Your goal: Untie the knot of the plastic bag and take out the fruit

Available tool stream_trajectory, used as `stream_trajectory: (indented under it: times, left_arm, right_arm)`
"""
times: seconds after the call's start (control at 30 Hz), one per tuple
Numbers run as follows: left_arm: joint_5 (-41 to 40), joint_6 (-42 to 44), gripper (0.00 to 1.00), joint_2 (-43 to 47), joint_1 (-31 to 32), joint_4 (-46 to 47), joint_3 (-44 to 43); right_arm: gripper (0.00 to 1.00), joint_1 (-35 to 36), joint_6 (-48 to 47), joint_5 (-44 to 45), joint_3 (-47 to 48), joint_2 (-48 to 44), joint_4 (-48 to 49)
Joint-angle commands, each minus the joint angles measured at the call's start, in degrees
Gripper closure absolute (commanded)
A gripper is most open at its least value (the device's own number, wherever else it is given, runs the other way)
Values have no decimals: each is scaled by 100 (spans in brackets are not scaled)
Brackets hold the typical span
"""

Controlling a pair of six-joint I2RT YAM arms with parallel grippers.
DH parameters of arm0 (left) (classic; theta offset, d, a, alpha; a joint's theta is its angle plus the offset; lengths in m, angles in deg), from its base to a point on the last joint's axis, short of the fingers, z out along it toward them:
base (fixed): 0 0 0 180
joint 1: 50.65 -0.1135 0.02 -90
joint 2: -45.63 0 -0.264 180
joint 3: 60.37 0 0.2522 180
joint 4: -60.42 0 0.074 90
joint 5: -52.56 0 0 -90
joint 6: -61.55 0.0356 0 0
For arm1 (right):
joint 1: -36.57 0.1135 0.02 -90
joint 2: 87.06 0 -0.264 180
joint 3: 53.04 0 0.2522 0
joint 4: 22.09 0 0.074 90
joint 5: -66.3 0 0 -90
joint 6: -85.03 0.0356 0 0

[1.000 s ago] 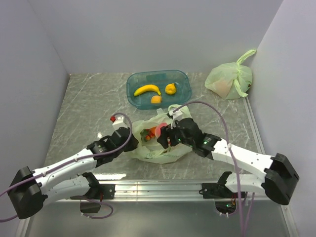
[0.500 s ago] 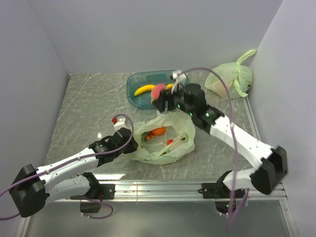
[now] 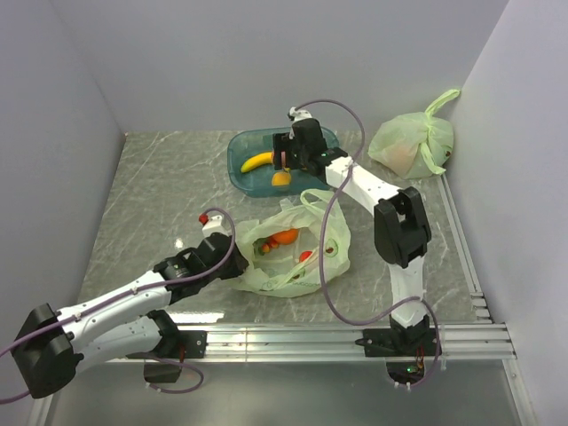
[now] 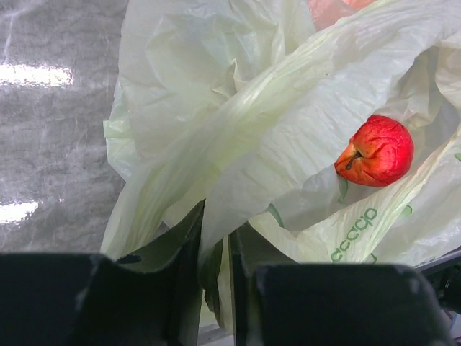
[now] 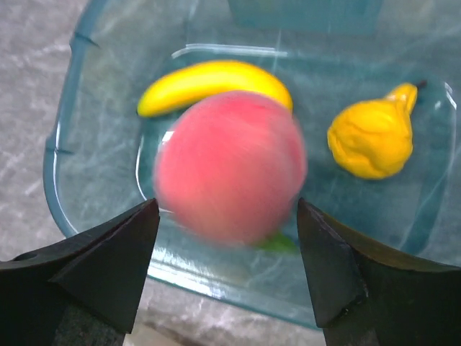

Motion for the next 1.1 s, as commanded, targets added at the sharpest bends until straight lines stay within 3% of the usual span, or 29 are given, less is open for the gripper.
stream_trajectory:
  times: [0.0, 0.07, 0.17, 0.3, 0.47, 0.67, 0.8, 1.07]
  left_arm:
    - [-15, 28, 77, 74, 24, 162, -17]
    - [-7, 28, 76, 21, 33, 206, -8]
    - [2, 54, 76, -41, 24, 259, -34]
    - [-59, 54, 75, -85, 24, 242, -113]
    - [-104, -7, 75, -111, 24, 330, -122]
    - [-209, -51, 75, -225, 42, 356, -298]
    - [-156, -69, 74, -208, 42, 427, -368]
    - [-103, -43, 74, -208, 68, 251, -588]
  right_arm:
    - [15, 39, -117, -22, 137, -721, 121]
    - [7, 39, -187, -127, -514, -1186, 550]
    - [5, 48, -240, -162, -683, -1495, 222]
    - [5, 346, -266, -435, -1716, -2557, 254]
    - [11, 1154, -31, -278, -3756, -4165, 571]
    - [12, 1911, 918, -206, -5365, -4932, 1130]
    - [11, 1938, 1140, 100, -5710, -4583, 1537]
    - [5, 1613, 1130, 715, -5139, -3169, 2249]
